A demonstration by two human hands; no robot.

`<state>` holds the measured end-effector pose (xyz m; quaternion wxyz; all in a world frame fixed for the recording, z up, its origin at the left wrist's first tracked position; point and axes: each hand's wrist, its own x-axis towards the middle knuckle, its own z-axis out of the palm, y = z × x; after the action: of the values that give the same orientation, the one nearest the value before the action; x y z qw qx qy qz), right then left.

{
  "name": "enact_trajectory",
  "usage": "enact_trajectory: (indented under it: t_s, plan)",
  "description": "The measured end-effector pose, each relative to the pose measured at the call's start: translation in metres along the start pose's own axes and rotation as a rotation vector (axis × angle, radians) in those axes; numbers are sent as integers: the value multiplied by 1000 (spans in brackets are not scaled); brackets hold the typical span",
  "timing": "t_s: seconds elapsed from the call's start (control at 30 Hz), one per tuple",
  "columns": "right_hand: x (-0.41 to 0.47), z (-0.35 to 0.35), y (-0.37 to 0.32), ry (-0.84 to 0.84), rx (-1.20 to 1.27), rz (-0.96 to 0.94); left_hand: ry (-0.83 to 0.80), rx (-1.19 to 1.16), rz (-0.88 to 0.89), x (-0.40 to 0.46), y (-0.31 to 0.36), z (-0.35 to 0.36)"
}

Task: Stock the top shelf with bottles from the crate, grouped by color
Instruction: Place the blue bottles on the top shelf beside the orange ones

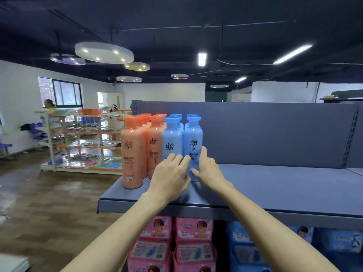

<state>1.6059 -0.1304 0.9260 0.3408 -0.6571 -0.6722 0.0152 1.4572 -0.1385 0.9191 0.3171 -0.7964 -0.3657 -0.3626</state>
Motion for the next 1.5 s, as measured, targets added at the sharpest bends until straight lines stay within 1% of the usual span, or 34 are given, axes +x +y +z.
enact_trajectory:
  t_s: [0.1,0.23,0.37,0.5,0.6,0.7,0.8,0.87,0.9,0.97,1.03,1.1,1.27,1.33,1.5]
  plan:
    - [-2,-5,-2,-29,7,31,-9,-6,-20,0,3,0]
    - [-9,-16,0,-107,-4,92,-45,9,-28,0,5,-5]
    - [-20,-38,2,-123,-85,66,-87,26,-47,1,10,-13]
    - [-34,-59,4,-105,-179,24,-176,56,-109,2,24,-21]
    - [-51,-74,10,-97,-282,-18,-247,37,-126,4,43,-25]
    - [-70,-92,23,-71,-360,-36,-277,4,-105,8,71,-28]
    - [-89,-112,39,-49,-407,-24,-264,-43,-65,14,97,-28]
    - [-104,-124,51,-28,-472,-40,-202,-101,-44,14,115,-27]
    - [-114,-129,57,-17,-521,-60,-161,-140,-17,11,124,-28]
    - [-138,-134,69,2,-614,-123,-88,-204,107,-1,141,-27]
    - [-165,-134,84,6,-653,-176,-39,-228,232,-17,157,-24]
    - [-188,-131,98,-9,-648,-195,-42,-258,270,-31,170,-19]
    - [-222,-106,132,-1,-635,-249,-159,-294,225,-58,193,-4]
    - [-233,-92,146,-21,-605,-234,-208,-326,207,-74,198,5]
    - [-263,-44,179,-172,-484,-131,-384,-381,184,-139,215,33]
